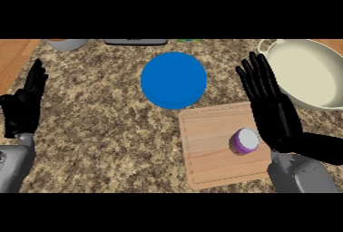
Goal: Pick the can from the cutting board and place it in the pot
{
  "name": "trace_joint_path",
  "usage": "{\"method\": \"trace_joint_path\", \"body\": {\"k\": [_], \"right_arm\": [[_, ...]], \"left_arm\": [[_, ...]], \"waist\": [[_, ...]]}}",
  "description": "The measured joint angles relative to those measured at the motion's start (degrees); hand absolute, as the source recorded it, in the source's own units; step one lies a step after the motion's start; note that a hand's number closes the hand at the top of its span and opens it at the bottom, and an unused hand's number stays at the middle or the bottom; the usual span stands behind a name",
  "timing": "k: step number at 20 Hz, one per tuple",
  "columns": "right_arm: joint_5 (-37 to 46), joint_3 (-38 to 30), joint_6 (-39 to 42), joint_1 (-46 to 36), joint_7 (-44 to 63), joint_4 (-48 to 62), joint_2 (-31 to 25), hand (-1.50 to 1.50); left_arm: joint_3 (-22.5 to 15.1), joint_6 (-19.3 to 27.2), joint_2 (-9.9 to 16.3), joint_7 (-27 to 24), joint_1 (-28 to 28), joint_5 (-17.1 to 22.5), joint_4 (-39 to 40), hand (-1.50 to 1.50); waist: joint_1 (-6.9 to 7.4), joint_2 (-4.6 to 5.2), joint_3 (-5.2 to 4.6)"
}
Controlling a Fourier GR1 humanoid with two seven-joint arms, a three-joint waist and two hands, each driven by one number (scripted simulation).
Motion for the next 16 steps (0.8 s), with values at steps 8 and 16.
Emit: {"method": "trace_joint_path", "body": {"k": [8,16], "right_arm": [[10.6,-10.2,-1.6,5.6,-3.7,10.9,-15.0,-1.50],[17.2,-16.4,-7.5,11.1,-21.1,23.0,-14.0,-1.50]], "left_arm": [[1.0,-0.6,-3.8,2.4,0.2,4.8,-5.4,0.00],[0.0,-0.8,-6.5,8.9,4.0,7.6,-14.6,0.00]], "waist": [[-0.98,0.95,-0.33],[-0.36,0.76,0.17]]}}
